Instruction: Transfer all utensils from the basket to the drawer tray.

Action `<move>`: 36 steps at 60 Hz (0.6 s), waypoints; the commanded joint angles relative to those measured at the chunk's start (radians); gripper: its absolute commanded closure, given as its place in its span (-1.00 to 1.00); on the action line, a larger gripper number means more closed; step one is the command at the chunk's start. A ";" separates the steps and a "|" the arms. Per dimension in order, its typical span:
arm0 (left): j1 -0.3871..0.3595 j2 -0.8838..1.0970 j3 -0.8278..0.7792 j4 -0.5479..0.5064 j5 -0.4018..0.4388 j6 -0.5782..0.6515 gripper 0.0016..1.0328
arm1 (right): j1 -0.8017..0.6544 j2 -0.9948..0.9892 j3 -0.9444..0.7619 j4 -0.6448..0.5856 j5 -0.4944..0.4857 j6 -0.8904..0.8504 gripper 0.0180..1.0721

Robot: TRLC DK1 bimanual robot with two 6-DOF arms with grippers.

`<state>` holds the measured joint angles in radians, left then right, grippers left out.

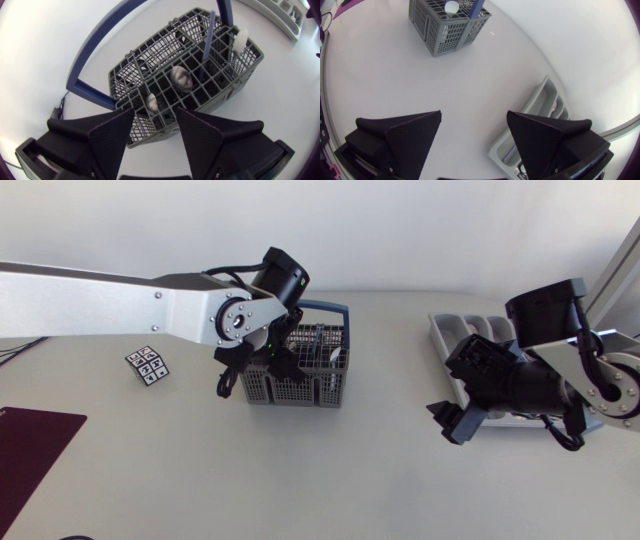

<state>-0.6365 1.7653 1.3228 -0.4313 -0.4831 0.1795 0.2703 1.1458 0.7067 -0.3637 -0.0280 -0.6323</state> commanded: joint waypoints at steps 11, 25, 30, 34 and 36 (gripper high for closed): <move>-0.005 0.057 0.041 0.037 -0.061 -0.017 -0.06 | 0.122 0.000 0.016 0.012 0.003 0.117 -0.79; -0.005 0.069 0.036 0.078 -0.080 -0.018 0.08 | 0.172 0.032 0.014 0.035 0.010 0.148 -0.79; -0.005 0.077 0.032 0.094 -0.086 -0.020 0.10 | 0.178 0.042 0.007 0.046 0.016 0.149 -0.79; -0.005 0.085 0.030 0.098 -0.092 -0.021 0.11 | 0.181 0.045 0.005 0.046 0.016 0.151 -0.79; -0.006 0.086 0.029 0.101 -0.095 -0.021 0.14 | 0.181 0.046 0.005 0.046 0.016 0.151 -0.79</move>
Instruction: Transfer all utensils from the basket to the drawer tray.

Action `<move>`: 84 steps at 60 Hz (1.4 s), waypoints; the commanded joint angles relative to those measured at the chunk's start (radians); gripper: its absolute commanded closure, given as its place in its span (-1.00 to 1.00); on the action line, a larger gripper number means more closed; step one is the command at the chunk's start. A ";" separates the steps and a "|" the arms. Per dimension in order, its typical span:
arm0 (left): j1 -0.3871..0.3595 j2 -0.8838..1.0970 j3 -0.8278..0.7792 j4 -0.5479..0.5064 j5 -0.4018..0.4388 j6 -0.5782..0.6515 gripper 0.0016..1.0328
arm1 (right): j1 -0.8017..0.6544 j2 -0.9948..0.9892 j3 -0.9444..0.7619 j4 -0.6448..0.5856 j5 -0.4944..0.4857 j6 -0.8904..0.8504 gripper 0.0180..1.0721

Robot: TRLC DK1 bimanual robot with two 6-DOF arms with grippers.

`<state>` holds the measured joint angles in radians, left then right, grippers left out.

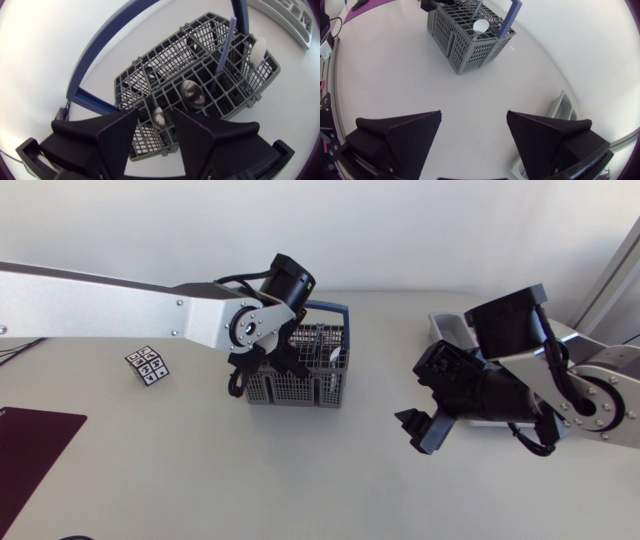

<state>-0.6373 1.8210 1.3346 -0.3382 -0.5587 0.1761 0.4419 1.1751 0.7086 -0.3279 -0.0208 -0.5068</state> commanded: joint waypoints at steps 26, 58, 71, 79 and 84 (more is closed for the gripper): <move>-0.016 0.055 -0.006 0.034 -0.079 -0.023 0.43 | 0.017 0.023 -0.017 0.024 0.018 0.024 -0.79; -0.005 0.066 -0.025 0.038 -0.092 -0.032 0.78 | 0.031 0.020 -0.034 0.035 0.032 0.024 -0.79; -0.019 0.072 -0.051 0.048 -0.109 -0.035 0.92 | 0.035 0.021 -0.038 0.036 0.033 0.024 -0.79; -0.024 0.072 -0.060 0.062 -0.116 -0.035 0.92 | 0.037 0.021 -0.043 0.038 0.039 0.024 -0.79; -0.027 0.070 -0.064 0.070 -0.116 -0.035 0.92 | 0.037 0.021 -0.046 0.038 0.039 0.024 -0.79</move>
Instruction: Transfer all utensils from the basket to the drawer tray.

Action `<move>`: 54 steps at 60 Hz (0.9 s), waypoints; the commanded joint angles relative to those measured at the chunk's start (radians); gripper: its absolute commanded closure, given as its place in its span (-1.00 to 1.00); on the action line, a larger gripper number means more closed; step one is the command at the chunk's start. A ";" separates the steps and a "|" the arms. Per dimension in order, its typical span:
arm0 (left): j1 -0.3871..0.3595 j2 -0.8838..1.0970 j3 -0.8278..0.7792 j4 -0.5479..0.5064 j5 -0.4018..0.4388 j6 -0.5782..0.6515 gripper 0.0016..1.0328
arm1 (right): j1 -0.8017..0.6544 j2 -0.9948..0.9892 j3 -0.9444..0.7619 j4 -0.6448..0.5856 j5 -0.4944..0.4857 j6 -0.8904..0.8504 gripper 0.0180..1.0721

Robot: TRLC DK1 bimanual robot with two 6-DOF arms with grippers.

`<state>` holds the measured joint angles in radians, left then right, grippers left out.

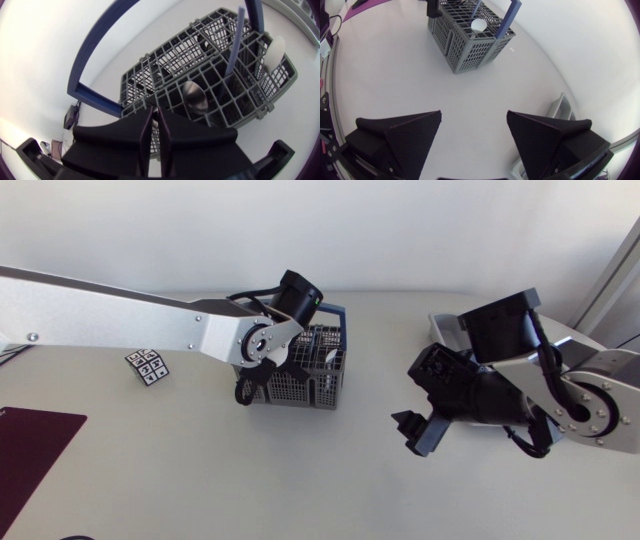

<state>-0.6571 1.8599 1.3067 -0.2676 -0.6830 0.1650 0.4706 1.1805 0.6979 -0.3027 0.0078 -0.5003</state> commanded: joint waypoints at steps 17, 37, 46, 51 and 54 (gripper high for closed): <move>-0.029 0.028 -0.067 0.047 -0.024 -0.013 0.92 | 0.010 0.014 -0.038 0.013 0.011 0.014 -0.79; -0.038 -0.030 -0.100 0.093 -0.050 -0.001 0.92 | 0.011 0.010 -0.048 0.013 0.011 0.011 -0.79; -0.055 -0.067 -0.121 0.120 -0.070 0.016 0.92 | 0.011 0.010 -0.049 0.013 0.011 0.011 -0.79; -0.062 -0.080 -0.130 0.137 -0.078 0.028 0.92 | 0.011 0.010 -0.051 0.014 0.011 0.011 -0.79; -0.065 -0.087 -0.130 0.142 -0.085 0.034 0.92 | 0.013 0.010 -0.051 0.014 0.011 0.011 -0.79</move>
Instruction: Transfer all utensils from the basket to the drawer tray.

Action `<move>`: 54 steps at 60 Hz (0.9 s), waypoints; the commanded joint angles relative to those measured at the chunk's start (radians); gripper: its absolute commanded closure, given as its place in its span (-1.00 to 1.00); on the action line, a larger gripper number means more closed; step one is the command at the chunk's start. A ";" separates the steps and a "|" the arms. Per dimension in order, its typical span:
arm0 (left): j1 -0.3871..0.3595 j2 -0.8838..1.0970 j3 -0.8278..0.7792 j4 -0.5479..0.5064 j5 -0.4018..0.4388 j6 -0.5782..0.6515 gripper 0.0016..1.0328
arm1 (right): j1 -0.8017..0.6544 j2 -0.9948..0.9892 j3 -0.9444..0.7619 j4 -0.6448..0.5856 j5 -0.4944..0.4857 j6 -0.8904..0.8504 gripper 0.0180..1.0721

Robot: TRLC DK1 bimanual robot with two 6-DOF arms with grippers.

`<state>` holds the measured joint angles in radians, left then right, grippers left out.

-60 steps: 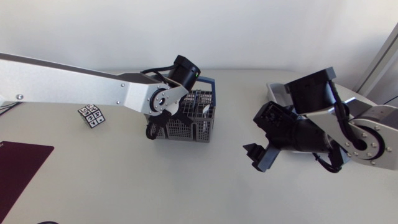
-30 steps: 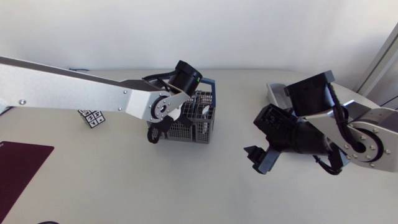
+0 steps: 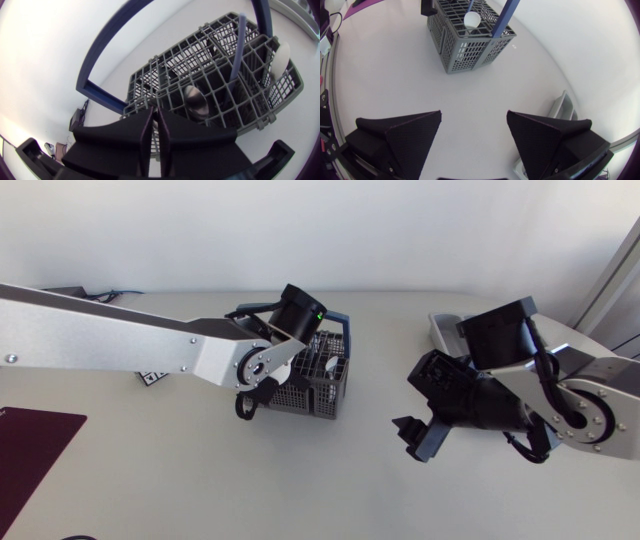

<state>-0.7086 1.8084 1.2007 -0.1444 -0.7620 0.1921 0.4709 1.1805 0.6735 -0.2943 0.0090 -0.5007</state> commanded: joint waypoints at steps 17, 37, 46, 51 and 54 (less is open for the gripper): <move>-0.029 -0.069 -0.047 0.055 -0.011 0.032 0.92 | 0.015 0.011 -0.026 0.006 0.009 0.013 -0.79; -0.051 -0.109 -0.082 0.112 -0.013 0.059 0.92 | 0.021 0.018 -0.034 0.018 0.009 0.014 -0.79; -0.046 -0.138 -0.108 0.147 -0.013 0.072 0.92 | 0.021 0.018 -0.040 0.027 0.009 0.014 -0.79; -0.046 -0.150 -0.125 0.169 -0.013 0.073 0.92 | 0.025 0.019 -0.043 0.030 0.009 0.016 -0.79; -0.046 -0.152 -0.135 0.183 -0.013 0.078 0.91 | 0.028 0.019 -0.045 0.030 0.009 0.017 -0.79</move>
<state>-0.7521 1.6943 1.0912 -0.0029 -0.7650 0.2634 0.4854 1.1805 0.6601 -0.2726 0.0090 -0.5007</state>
